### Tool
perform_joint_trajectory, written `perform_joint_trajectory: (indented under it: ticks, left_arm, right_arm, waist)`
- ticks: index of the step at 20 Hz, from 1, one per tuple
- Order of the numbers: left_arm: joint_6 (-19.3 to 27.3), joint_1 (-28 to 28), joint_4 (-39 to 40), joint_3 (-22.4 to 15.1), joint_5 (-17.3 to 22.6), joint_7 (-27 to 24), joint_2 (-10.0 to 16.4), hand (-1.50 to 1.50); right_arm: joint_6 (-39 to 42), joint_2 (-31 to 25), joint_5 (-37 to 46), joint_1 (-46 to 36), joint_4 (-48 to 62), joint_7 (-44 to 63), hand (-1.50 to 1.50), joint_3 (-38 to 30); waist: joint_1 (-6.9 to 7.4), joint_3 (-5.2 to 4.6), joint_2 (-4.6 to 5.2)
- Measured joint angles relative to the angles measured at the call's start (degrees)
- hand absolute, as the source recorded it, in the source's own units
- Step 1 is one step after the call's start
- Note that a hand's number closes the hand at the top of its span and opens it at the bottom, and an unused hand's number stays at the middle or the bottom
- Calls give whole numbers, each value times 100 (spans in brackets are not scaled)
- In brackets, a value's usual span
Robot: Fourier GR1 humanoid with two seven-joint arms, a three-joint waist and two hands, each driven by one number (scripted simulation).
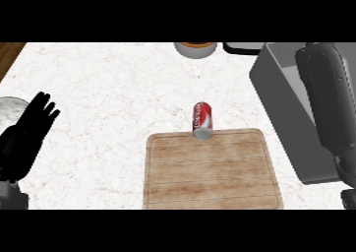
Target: Pick the tomato from the cutting board and place it in the cardboard box
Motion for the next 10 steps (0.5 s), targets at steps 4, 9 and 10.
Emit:
perform_joint_trajectory:
  ticks: [4,9,10]
  left_arm:
    - [-2,103,-110,-55,-33,-34,-69,0]
    - [-14,147,-47,-108,-103,-146,-144,0]
    - [-11,104,-19,-110,-108,-128,-138,0]
  right_arm:
    - [-137,-316,-95,230,176,-370,150,-179]
    - [-682,-671,-219,359,762,-1032,150,-432]
    - [-797,-702,-227,331,963,-1136,150,-468]
  waist:
    - [17,0,5]
    - [43,2,21]
    - [50,2,23]
